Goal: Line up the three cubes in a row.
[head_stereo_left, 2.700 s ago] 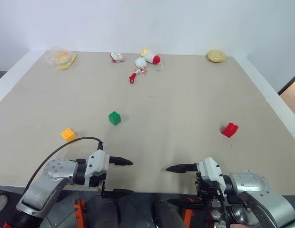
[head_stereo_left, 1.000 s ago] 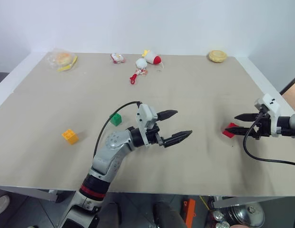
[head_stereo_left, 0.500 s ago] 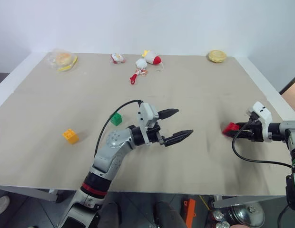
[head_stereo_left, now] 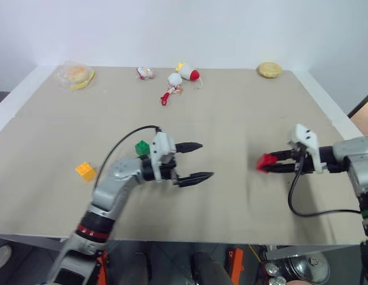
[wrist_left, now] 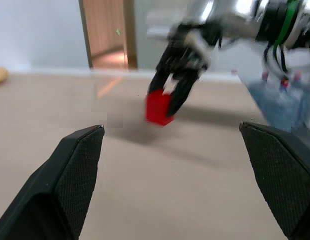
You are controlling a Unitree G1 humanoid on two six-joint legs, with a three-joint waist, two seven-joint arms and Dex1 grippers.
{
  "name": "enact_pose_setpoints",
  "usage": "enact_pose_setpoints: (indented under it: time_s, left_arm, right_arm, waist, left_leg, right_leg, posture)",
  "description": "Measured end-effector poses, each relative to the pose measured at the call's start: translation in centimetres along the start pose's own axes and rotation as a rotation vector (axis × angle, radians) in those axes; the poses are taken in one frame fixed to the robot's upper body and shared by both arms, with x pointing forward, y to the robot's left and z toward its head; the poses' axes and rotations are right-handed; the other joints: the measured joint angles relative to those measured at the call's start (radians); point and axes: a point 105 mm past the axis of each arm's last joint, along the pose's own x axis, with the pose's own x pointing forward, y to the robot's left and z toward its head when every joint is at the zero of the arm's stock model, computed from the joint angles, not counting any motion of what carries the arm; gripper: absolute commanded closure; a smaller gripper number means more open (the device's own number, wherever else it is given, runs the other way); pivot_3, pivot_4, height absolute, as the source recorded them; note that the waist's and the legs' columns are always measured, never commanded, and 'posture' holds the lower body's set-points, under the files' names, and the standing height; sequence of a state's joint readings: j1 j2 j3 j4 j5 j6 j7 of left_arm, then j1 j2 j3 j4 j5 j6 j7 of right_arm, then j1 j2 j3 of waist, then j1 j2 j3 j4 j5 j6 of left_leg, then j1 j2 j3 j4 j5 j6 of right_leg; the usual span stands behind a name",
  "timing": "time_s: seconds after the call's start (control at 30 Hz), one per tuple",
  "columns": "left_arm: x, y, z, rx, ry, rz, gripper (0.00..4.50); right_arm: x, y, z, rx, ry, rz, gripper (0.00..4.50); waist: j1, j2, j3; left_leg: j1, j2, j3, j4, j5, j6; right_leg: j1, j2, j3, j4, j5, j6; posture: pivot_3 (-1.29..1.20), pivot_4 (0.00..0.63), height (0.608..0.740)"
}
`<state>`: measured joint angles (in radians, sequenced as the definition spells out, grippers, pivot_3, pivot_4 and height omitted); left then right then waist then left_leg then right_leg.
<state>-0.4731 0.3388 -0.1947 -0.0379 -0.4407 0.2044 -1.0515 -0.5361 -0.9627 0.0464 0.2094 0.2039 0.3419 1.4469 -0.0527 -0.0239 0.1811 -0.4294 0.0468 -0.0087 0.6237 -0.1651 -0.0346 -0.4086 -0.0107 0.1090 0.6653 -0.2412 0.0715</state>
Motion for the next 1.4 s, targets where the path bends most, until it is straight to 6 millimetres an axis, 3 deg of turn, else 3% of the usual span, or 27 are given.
enact_pose_setpoints:
  time_s: [0.13, 0.27, 0.73, 0.8, 1.0, 1.1, 1.27, 1.4]
  left_arm:
    - [-2.1, -0.8, -0.8, 0.007, 0.081, -0.072, 0.0]
    - [-2.9, -1.4, -1.2, 0.004, 0.118, -0.11, 0.0]
    - [-2.5, -1.9, -1.0, -0.008, 0.108, -0.115, 0.0]
    - [-2.3, -2.1, -0.9, -0.006, 0.103, -0.111, 0.0]
    - [-1.9, -1.4, -0.8, -0.041, 0.071, 0.008, 0.0]
    - [-2.4, -0.1, 0.1, -0.038, 0.039, 0.137, 0.0]
    - [-5.4, 3.1, 0.8, -0.014, 0.058, 0.403, 0.0]
    - [-7.8, 6.3, 0.0, 0.0, 0.158, 0.608, 0.0]
  right_arm:
    - [1.8, 3.3, 2.4, -0.123, 0.004, 0.107, 3.24]
    - [3.1, 4.9, 2.0, -0.163, 0.048, 0.168, 3.24]
    - [4.3, 4.7, 0.0, -0.234, 0.103, 0.206, 3.24]
    - [4.3, 4.7, -0.1, -0.232, 0.1, 0.209, 2.21]
    - [4.1, 5.0, 0.7, -0.18, 0.043, 0.231, 0.16]
    - [3.3, 5.1, 3.0, -0.165, -0.049, 0.229, 0.04]
    - [1.5, 4.7, 8.0, -0.187, -0.226, 0.166, 0.04]
    - [2.2, 4.0, 9.6, -0.164, -0.278, 0.115, 0.04]
  waist:
    - [0.005, 0.0, 0.0]
    - [0.008, 0.0, 0.001]
    - [0.006, -0.001, 0.001]
    - [0.006, -0.001, 0.001]
    - [0.006, -0.001, 0.001]
    - [0.004, -0.001, 0.001]
    - [0.005, -0.002, 0.001]
    - [0.005, -0.003, 0.001]
  left_leg:
    - [-0.001, 0.0, 0.0, 0.001, 0.0, 0.0]
    - [-0.002, -0.001, 0.001, 0.004, 0.0, -0.001]
    - [-0.001, 0.0, 0.002, 0.004, 0.0, 0.0]
    - [-0.001, 0.0, 0.002, 0.004, 0.0, 0.0]
    - [-0.001, 0.0, 0.002, 0.004, 0.0, 0.0]
    - [-0.001, 0.0, 0.002, 0.004, 0.0, 0.0]
    - [-0.001, 0.0, 0.0, 0.004, 0.0, 0.0]
    - [-0.001, 0.0, 0.0, 0.005, 0.0, 0.0]
  right_leg:
    - [0.0, -0.001, 0.0, -0.001, -0.003, -0.004]
    - [0.0, -0.002, -0.001, -0.001, -0.003, -0.004]
    - [0.0, -0.003, -0.001, 0.0, -0.002, -0.004]
    - [0.001, -0.003, -0.001, 0.0, -0.002, -0.004]
    - [0.0, -0.003, 0.0, 0.0, -0.002, -0.004]
    - [0.0, -0.002, 0.0, 0.0, -0.002, -0.004]
    - [0.001, -0.001, -0.001, 0.0, -0.002, -0.004]
    - [0.001, -0.002, -0.001, 0.0, -0.001, -0.004]
  posture:
    - [0.0, 0.15, 0.737]
    - [0.0, 0.15, 0.737]
    - [0.0, 0.15, 0.737]
    - [0.0, 0.15, 0.737]
    - [0.0, 0.15, 0.737]
    - [0.0, 0.15, 0.737]
    - [0.0, 0.15, 0.737]
    - [0.0, 0.15, 0.737]
